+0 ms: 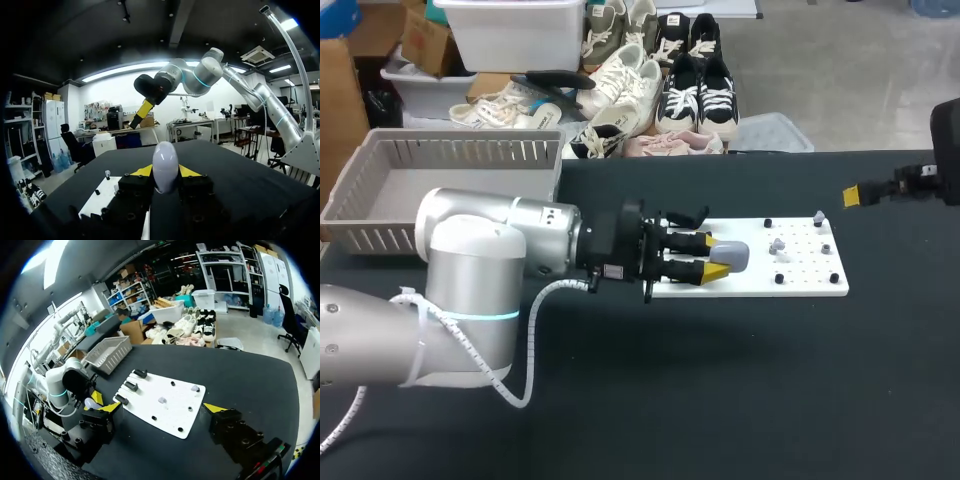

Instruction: Pick up each earbud case from the left stands, insert the matching earbuds, close the lid, and place the case in the box.

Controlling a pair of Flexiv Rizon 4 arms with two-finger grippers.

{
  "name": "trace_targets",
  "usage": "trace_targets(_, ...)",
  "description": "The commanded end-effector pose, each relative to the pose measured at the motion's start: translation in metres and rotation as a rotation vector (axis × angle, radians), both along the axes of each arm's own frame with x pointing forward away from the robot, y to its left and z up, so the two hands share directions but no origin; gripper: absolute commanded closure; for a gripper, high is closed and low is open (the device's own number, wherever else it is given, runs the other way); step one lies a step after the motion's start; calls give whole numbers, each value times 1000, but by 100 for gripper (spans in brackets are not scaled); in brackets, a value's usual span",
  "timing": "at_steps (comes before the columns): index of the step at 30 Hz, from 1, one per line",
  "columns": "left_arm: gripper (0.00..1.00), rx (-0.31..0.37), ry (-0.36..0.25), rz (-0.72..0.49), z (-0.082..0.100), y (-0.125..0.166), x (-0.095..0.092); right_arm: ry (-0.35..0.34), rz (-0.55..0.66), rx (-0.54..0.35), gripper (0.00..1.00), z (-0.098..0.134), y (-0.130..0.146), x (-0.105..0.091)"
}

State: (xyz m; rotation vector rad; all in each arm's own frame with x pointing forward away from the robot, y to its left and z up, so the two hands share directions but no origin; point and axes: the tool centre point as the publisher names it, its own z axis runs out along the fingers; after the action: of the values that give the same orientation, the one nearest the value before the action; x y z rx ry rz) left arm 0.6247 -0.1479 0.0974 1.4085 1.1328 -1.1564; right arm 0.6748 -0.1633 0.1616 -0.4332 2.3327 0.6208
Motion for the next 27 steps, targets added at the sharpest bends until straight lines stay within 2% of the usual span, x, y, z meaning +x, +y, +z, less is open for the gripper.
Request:
trace_targets(1, 100, -20, -8, 3, -3, 2, 1, -18, 12, -15, 0, 13, 10, -23)
trace_targets(11, 100, -27, -39, 23, -5, 6, -4, -31, 113, -22, 0, 19, 49, -46)
trace_targets(18, 100, -27, -32, 28, -8, 9, -5, -18, 167, -69, 0, 9, 75, -60)
trace_targets(27, 100, -31, -19, 13, -11, 9, -3, -20, 198, -109, 0, 0, 94, -73)
